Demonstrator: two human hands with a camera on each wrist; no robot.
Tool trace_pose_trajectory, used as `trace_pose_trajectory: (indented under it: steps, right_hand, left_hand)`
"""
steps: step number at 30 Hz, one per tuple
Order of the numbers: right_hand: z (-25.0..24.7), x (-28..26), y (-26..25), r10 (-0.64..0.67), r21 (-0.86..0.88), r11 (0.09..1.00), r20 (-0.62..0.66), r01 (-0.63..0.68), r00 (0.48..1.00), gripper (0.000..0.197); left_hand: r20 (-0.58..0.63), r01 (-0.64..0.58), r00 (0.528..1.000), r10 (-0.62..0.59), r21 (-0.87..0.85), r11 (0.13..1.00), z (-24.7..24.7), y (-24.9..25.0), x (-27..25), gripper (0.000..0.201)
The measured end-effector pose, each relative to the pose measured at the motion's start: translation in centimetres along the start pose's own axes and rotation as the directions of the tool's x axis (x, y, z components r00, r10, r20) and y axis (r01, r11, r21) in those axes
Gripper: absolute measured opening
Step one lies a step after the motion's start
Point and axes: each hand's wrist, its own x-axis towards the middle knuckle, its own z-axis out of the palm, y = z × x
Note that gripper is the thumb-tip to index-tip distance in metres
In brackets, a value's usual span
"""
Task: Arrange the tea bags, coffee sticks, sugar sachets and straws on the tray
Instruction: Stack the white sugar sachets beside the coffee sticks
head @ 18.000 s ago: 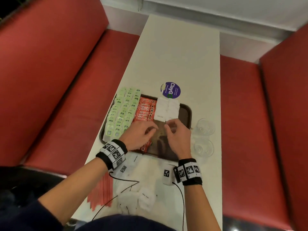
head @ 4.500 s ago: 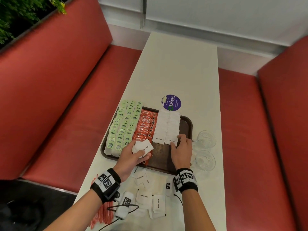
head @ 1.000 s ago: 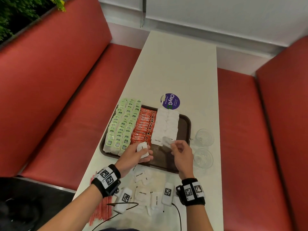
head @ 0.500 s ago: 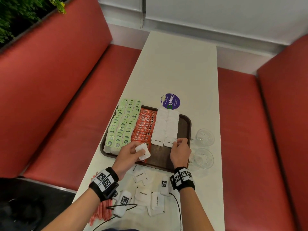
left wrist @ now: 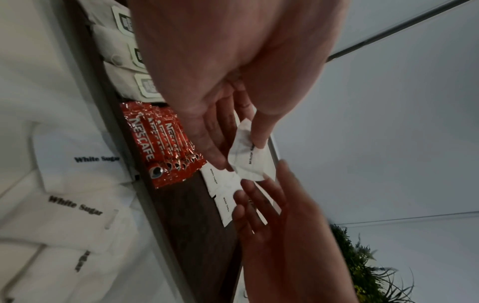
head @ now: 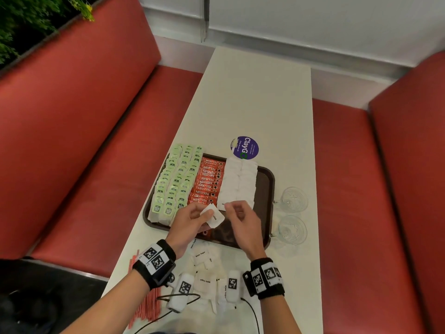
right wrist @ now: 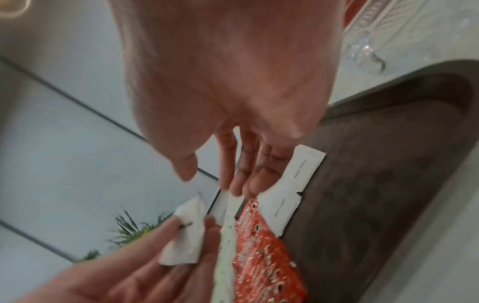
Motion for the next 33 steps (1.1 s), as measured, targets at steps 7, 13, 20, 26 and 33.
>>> trace_pose_trajectory:
  steps: [7, 13, 20, 26, 33]
  right_hand:
    - [-0.4, -2.0, 0.7, -0.023, -0.028, 0.999, 0.155, 0.027, 0.988, 0.016]
    - [-1.5, -2.1, -0.2, -0.142, -0.13, 0.975, 0.246, 0.178, 0.959, 0.014]
    - [-2.0, -2.1, -0.1, -0.084, 0.122, 0.99, 0.086, 0.073, 0.993, 0.01]
    - [-1.4, -2.5, 0.8, 0.063, 0.207, 0.976, -0.011, -0.06, 0.998, 0.012]
    - [-0.9, -1.2, 2.9, 0.164, 0.088, 0.983, -0.049, -0.16, 0.985, 0.014]
  left_hand:
    - [0.025, -0.132, 0.991, 0.13, 0.271, 0.953, -0.5, -0.4, 0.6, 0.012]
    - [0.237, -0.31, 0.949, 0.206, 0.601, 0.737, -0.8, 0.6, 0.7, 0.024]
    - [0.222, -0.277, 0.959, 0.178, 0.581, 0.766, -0.8, 0.7, 1.0, 0.053]
    - [0.152, -0.238, 0.971, 0.184, 0.558, 0.795, -0.5, 0.1, 0.9, 0.037]
    - [0.147, -0.31, 0.947, 0.286, 0.657, 0.687, -1.4, -1.2, 0.9, 0.027]
